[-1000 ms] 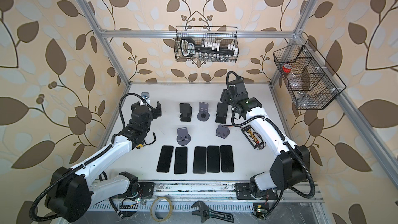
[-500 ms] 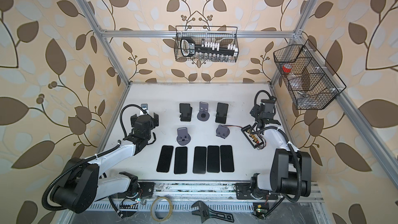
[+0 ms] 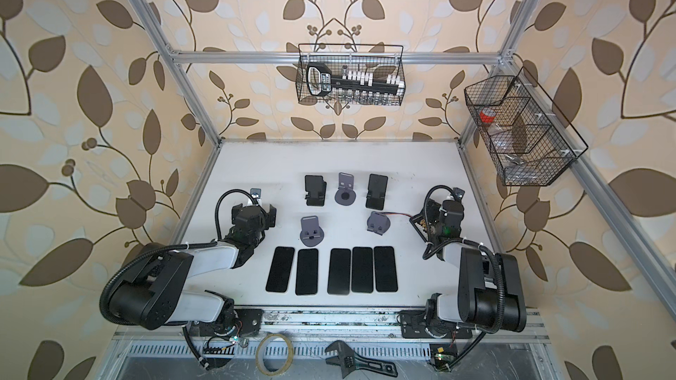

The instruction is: Remove the phone from the phone stand

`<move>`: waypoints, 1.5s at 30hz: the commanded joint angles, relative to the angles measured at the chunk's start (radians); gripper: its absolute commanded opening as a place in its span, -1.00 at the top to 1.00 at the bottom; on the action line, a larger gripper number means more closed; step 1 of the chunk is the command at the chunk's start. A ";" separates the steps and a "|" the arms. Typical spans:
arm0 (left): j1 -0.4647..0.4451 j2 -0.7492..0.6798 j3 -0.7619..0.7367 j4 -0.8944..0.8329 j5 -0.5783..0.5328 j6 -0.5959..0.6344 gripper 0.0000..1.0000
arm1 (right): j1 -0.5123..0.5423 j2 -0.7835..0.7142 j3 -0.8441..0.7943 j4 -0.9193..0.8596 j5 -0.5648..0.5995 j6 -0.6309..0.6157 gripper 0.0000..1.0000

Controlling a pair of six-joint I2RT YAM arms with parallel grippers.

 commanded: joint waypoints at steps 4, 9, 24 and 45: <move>0.070 -0.002 -0.024 0.159 0.130 -0.019 -0.98 | 0.031 -0.016 -0.120 0.375 -0.017 -0.078 -0.74; 0.121 0.013 -0.028 0.170 0.209 -0.047 -0.98 | 0.131 0.025 -0.189 0.563 0.017 -0.176 -0.74; 0.188 0.089 0.041 0.085 0.229 -0.117 -0.98 | 0.155 0.110 -0.137 0.532 0.019 -0.197 -0.99; 0.190 0.095 0.046 0.083 0.234 -0.119 -0.97 | 0.178 0.110 -0.121 0.504 0.018 -0.229 -0.99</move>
